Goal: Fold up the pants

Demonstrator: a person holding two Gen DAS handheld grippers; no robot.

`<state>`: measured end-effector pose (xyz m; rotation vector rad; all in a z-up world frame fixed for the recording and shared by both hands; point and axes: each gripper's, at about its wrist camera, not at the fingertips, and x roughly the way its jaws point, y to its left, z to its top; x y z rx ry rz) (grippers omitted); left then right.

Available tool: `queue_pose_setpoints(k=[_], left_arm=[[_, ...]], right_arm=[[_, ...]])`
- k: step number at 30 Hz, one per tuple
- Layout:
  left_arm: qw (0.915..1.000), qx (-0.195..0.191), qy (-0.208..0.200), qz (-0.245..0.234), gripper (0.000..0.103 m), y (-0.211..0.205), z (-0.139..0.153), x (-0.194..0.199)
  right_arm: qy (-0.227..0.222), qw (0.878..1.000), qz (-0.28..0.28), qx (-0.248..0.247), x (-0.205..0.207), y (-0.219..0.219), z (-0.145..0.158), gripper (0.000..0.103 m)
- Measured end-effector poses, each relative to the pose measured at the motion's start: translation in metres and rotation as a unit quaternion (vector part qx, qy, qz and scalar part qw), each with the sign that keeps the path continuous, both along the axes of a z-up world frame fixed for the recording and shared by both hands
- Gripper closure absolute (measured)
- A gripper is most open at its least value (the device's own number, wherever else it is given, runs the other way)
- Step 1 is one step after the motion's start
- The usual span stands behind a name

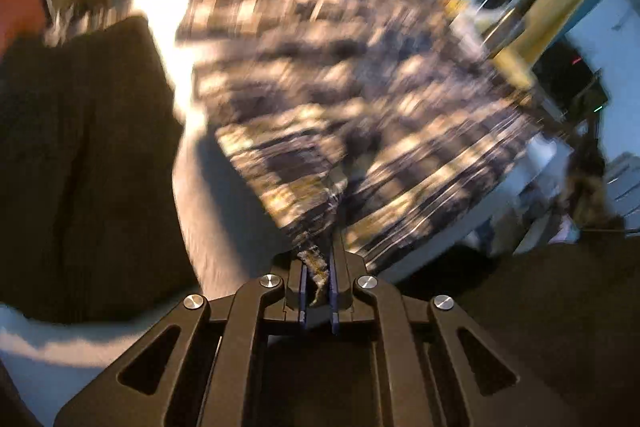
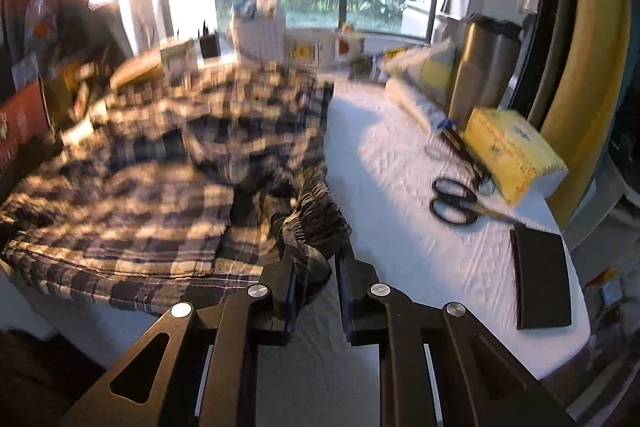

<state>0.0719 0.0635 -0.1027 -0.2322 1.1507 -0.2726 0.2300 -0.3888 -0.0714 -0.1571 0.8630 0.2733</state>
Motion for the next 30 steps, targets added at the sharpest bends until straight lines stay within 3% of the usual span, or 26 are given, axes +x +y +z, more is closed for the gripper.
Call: queue_pose_setpoints(k=[5, 8, 9, 10, 11, 14, 21, 26, 30], left_arm=[[0.9999, 0.003, 0.004, 0.016, 0.093, 0.011, 0.003, -0.006], [0.999, 0.024, -0.008, 0.037, 0.067, 0.03, 0.016, -0.007], [0.9981, 0.033, -0.019, 0.049, 0.066, 0.039, 0.023, -0.005], [0.9967, 0.043, -0.03, 0.062, 0.065, 0.046, 0.029, 0.0], [0.995, 0.054, -0.042, 0.073, 0.063, 0.051, 0.036, 0.005], [0.9875, 0.097, -0.083, 0.092, 0.048, 0.055, 0.05, 0.035], [0.982, 0.118, -0.108, 0.1, 0.048, 0.05, 0.038, 0.126], [0.9794, 0.131, -0.105, 0.112, 0.048, 0.055, 0.021, 0.185], [0.9773, 0.138, -0.089, 0.134, 0.048, 0.062, 0.005, 0.21]], right_arm=[[0.048, 0.999, -0.008, -0.011, -0.001, -0.005, -0.032, 0.086], [0.048, 0.999, -0.015, 0.018, 0.001, -0.018, -0.025, 0.081], [0.043, 0.999, -0.017, 0.028, 0.003, -0.025, -0.019, 0.066], [0.034, 0.999, -0.022, 0.026, 0.003, -0.029, -0.014, 0.042], [0.022, 0.999, -0.028, 0.024, 0.004, -0.034, -0.007, 0.035], [-0.001, 0.999, -0.039, 0.038, 0.012, -0.046, 0.01, 0.034], [-0.023, 0.999, -0.016, 0.028, 0.061, -0.033, 0.018, 0.034], [-0.027, 0.999, 0.007, 0.029, 0.105, -0.013, 0.015, 0.034], [-0.026, 0.999, 0.03, 0.018, 0.141, 0.004, 0.012, 0.034]])
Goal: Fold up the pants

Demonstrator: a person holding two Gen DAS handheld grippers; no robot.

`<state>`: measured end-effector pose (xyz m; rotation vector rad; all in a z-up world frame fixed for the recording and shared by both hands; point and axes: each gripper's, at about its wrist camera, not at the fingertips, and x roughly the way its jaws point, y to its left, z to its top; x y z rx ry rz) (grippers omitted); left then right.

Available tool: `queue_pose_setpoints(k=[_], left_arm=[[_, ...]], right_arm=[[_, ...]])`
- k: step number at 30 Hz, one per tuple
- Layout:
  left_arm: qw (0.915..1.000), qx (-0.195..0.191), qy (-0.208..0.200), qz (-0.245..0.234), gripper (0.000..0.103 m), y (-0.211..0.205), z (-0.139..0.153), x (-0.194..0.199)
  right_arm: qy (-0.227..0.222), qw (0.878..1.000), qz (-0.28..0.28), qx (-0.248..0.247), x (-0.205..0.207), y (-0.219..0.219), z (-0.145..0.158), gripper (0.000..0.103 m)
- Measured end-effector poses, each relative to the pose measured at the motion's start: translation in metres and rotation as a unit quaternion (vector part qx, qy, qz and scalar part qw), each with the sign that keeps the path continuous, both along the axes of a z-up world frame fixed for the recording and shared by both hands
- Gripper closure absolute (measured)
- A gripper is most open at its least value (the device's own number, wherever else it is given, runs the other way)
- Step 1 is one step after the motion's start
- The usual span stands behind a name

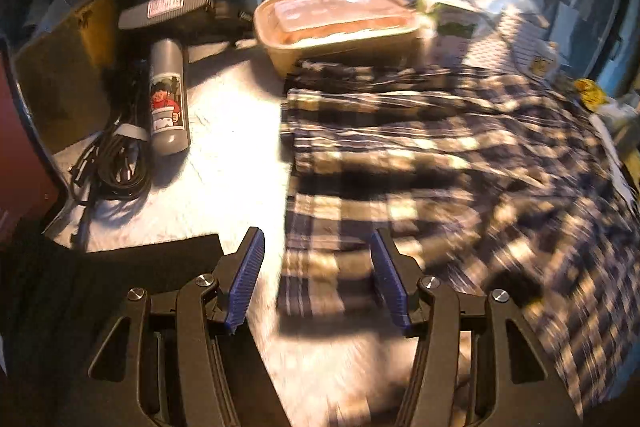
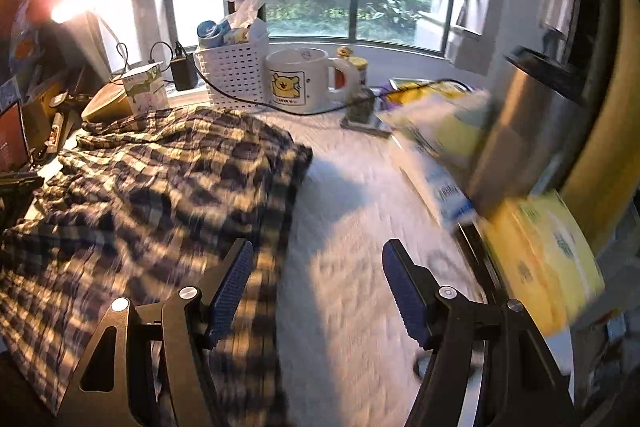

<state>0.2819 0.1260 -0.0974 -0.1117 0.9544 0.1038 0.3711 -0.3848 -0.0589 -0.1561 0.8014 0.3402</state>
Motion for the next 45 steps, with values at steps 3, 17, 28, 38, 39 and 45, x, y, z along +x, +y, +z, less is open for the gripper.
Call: queue_pose_setpoints(k=[3, 17, 28, 38, 39, 45], left_arm=[[0.9998, -0.016, 0.012, -0.001, 0.065, 0.001, -0.014, 0.005], [0.9987, 0.011, 0.048, -0.012, 0.099, -0.017, -0.016, -0.05], [0.9998, 0.003, 0.022, 0.002, 0.099, -0.003, 0.001, -0.025], [0.9984, 0.018, 0.053, -0.013, 0.099, -0.011, -0.016, -0.022], [0.9984, 0.017, 0.053, -0.013, 0.099, -0.01, -0.016, -0.023], [0.998, 0.021, 0.058, -0.015, 0.099, -0.009, -0.015, -0.026]], right_arm=[[0.002, 1.0, 0.014, -0.008, 0.022, 0.009, -0.003, 0.034], [0.012, 0.999, 0.032, 0.003, 0.102, 0.021, -0.01, 0.034], [0.149, 0.979, 0.063, 0.122, 0.177, 0.042, -0.051, 0.06], [0.047, 0.998, 0.048, -0.019, 0.16, 0.066, -0.043, 0.081], [0.031, 0.998, 0.039, -0.04, 0.161, 0.066, -0.041, 0.082], [0.017, 0.997, 0.007, -0.074, 0.179, 0.052, -0.048, 0.082]])
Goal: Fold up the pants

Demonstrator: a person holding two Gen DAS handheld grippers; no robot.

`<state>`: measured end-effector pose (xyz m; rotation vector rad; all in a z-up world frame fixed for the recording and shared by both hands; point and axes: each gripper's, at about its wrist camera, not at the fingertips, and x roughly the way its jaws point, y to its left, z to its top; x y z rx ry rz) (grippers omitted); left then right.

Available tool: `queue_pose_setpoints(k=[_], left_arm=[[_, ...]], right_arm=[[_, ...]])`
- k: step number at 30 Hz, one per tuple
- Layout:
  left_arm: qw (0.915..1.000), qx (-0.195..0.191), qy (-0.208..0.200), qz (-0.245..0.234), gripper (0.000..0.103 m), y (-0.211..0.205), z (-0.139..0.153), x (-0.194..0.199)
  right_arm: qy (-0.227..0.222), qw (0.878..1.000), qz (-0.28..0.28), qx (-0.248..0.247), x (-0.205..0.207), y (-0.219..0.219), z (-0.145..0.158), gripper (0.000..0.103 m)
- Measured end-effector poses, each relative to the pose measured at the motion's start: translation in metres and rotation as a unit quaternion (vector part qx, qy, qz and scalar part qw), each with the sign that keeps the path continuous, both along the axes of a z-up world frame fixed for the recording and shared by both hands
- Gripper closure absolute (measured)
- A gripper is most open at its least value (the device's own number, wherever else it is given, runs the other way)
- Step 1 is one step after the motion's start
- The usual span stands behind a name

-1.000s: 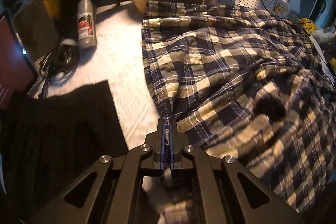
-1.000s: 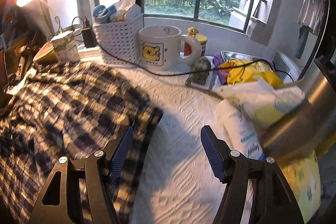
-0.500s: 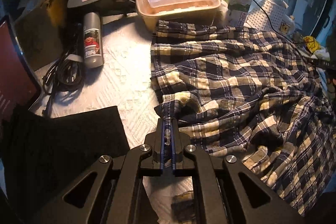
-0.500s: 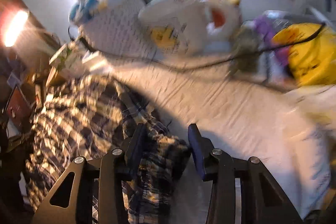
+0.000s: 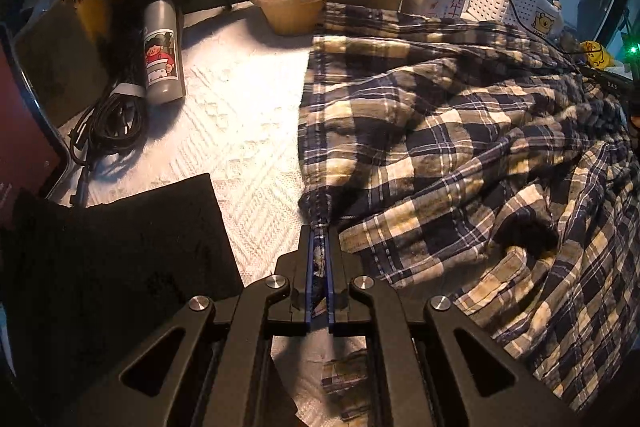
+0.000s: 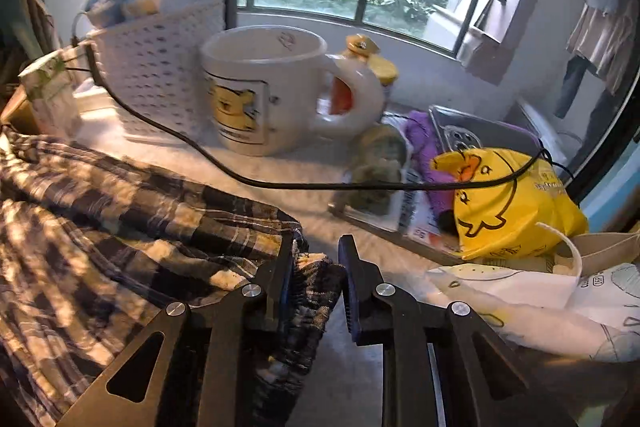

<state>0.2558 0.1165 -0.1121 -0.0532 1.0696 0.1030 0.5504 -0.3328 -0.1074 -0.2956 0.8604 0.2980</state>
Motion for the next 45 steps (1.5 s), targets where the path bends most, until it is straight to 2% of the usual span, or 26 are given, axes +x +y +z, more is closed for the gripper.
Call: queue_pose_setpoints(k=[3, 5, 6, 7, 9, 14, 20, 26, 27, 29, 31, 32, 34, 37, 40, 42, 45], left_arm=[[1.0, 0.0, 0.004, 0.0, 0.099, 0.0, 0.001, 0.0], [1.0, -0.002, 0.004, -0.002, 0.099, -0.001, 0.003, -0.002], [1.0, -0.002, 0.003, -0.004, 0.099, -0.001, 0.004, -0.003], [1.0, -0.005, 0.0, -0.006, 0.099, -0.001, 0.007, -0.005], [0.9998, -0.011, -0.01, -0.009, 0.098, -0.002, 0.013, -0.009], [0.9992, -0.024, -0.022, -0.022, 0.094, -0.006, 0.022, -0.019], [0.999, -0.024, 0.005, -0.039, 0.093, -0.017, 0.006, -0.027], [0.9978, 0.0, -0.045, -0.049, 0.092, -0.019, 0.036, -0.021], [0.9971, 0.003, -0.055, -0.053, 0.083, -0.019, 0.042, -0.017], [0.994, -0.005, -0.082, -0.073, 0.068, -0.026, 0.054, -0.006], [0.9891, -0.037, -0.098, -0.104, 0.066, -0.034, 0.057, 0.008], [0.9873, -0.052, -0.097, -0.115, 0.066, -0.04, 0.055, 0.018], [0.9863, -0.055, -0.092, -0.126, 0.066, -0.053, 0.047, 0.037], [0.9853, -0.059, -0.079, -0.14, 0.066, -0.071, 0.036, 0.061], [0.9839, -0.069, -0.043, -0.159, 0.066, -0.087, 0.024, 0.075], [0.9812, -0.067, -0.019, -0.18, 0.066, -0.102, 0.015, 0.076], [0.9762, -0.065, 0.006, -0.207, 0.066, -0.12, 0.005, 0.06]], right_arm=[[0.004, 1.0, -0.003, 0.007, 0.0, -0.002, -0.004, 0.082], [0.004, 1.0, -0.003, 0.012, -0.004, -0.003, 0.0, 0.077], [0.004, 1.0, -0.004, 0.015, -0.007, -0.004, 0.004, 0.07], [0.002, 1.0, -0.005, 0.016, -0.013, -0.005, 0.009, 0.055], [-0.01, 0.999, 0.002, 0.03, -0.031, -0.01, 0.021, 0.035], [-0.013, 0.999, 0.018, 0.049, -0.081, -0.018, 0.042, 0.035], [0.033, 0.997, 0.04, 0.057, -0.143, -0.025, 0.034, 0.035], [0.072, 0.994, 0.04, 0.067, -0.186, -0.03, 0.008, 0.035], [0.078, 0.994, 0.036, 0.069, -0.189, -0.031, 0.004, 0.035], [0.083, 0.993, 0.027, 0.075, -0.196, -0.034, -0.004, 0.035], [0.067, 0.994, 0.02, 0.081, -0.206, -0.034, -0.004, 0.049], [0.067, 0.994, 0.02, 0.085, -0.208, -0.033, -0.003, 0.067], [0.063, 0.994, 0.015, 0.082, -0.212, -0.031, -0.002, 0.075], [0.062, 0.995, 0.012, 0.08, -0.216, -0.032, -0.001, 0.077], [0.057, 0.996, 0.005, 0.075, -0.221, -0.037, 0.006, 0.078], [0.057, 0.996, 0.003, 0.073, -0.225, -0.042, 0.011, 0.084], [0.056, 0.996, -0.001, 0.066, -0.234, -0.048, 0.018, 0.084]])
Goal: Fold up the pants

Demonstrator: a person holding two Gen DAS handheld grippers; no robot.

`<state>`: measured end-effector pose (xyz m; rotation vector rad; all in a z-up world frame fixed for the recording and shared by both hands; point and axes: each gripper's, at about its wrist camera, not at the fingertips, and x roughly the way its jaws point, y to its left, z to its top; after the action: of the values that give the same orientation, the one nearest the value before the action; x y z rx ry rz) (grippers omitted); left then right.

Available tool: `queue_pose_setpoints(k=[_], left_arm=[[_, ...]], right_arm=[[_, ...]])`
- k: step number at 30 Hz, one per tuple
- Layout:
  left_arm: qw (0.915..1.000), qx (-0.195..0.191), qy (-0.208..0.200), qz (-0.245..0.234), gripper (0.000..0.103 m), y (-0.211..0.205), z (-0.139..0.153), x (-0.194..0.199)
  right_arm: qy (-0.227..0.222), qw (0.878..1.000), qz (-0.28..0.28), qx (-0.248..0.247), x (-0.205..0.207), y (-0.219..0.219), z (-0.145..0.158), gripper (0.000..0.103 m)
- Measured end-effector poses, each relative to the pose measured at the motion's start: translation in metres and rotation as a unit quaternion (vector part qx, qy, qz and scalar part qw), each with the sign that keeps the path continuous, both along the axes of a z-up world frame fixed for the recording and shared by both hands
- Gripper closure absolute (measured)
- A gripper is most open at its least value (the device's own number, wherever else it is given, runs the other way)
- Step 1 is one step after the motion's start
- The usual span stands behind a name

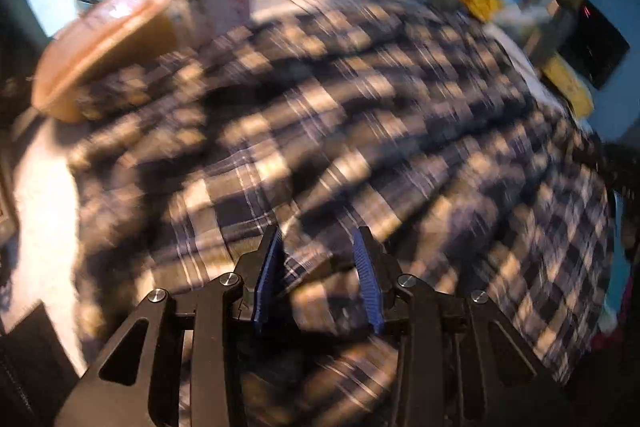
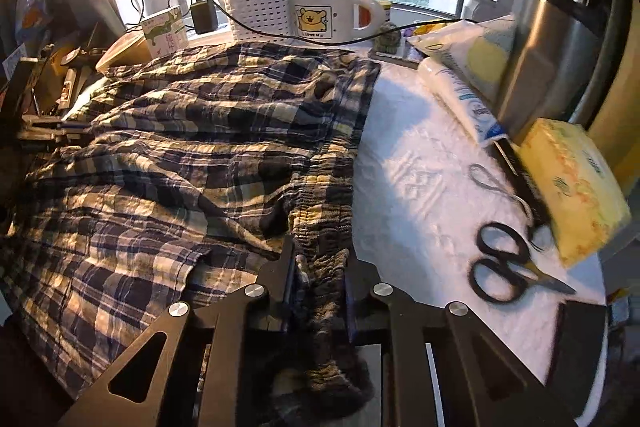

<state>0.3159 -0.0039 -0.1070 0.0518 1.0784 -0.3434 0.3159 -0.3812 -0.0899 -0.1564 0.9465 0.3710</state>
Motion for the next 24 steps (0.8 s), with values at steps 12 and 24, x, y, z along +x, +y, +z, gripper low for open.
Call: queue_pose_setpoints(k=[12, 24], left_arm=[[0.9995, 0.0, 0.013, -0.03, 0.066, -0.005, 0.008, -0.034], [0.999, 0.01, -0.031, 0.031, 0.066, 0.029, 0.034, -0.058]], right_arm=[[0.009, 1.0, -0.017, -0.002, -0.015, -0.015, -0.004, 0.084], [-0.009, 0.999, -0.032, 0.004, -0.016, -0.017, 0.004, 0.069]])
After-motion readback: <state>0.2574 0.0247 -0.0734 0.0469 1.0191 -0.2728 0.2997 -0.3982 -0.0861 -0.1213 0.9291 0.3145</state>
